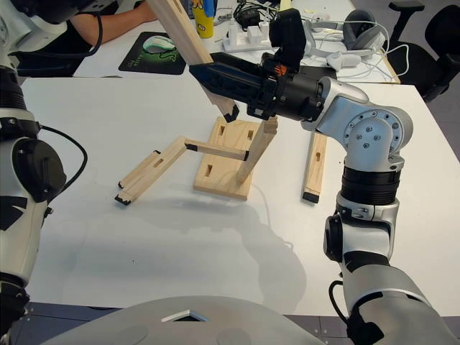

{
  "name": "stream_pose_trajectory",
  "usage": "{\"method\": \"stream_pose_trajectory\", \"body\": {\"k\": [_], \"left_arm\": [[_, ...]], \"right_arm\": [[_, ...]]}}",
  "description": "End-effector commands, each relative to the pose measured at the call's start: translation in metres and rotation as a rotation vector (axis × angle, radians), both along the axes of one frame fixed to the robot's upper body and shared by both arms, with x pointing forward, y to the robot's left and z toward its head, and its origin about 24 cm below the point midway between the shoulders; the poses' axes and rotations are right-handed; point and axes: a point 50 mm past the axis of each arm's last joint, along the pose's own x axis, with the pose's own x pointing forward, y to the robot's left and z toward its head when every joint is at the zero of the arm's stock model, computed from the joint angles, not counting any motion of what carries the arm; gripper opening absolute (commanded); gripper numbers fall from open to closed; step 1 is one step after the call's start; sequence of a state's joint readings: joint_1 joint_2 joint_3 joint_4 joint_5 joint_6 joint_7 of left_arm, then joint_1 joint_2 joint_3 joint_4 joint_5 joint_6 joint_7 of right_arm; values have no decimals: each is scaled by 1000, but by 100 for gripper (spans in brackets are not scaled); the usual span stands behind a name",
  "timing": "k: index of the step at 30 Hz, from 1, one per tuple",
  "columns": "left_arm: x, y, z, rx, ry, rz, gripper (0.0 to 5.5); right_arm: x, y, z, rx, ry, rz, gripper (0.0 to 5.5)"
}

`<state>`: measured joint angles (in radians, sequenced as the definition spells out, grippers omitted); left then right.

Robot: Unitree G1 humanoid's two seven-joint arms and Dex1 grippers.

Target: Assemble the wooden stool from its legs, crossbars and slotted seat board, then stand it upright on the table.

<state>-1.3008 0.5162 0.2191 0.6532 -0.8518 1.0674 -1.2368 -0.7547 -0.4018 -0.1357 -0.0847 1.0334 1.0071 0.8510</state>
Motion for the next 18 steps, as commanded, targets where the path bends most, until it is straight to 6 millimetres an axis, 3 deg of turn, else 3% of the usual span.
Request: {"method": "stream_pose_trajectory", "body": {"k": [1,6,7,15,18], "left_arm": [[-1,8,8,-11,-75,36,209],[2,9,5,15,-125,85,202],[2,9,4,15,-130,87,202],[3,14,-3,49,-169,149,202],[1,20,-2,45,-181,154,202]], "right_arm": [[-2,-2,0,-18,-22,13,206],[2,-3,1,-31,-44,-28,206],[4,-3,1,-29,-40,-45,243],[6,-15,6,-8,-42,-102,364],[14,-30,6,-30,-58,-215,401]]}}
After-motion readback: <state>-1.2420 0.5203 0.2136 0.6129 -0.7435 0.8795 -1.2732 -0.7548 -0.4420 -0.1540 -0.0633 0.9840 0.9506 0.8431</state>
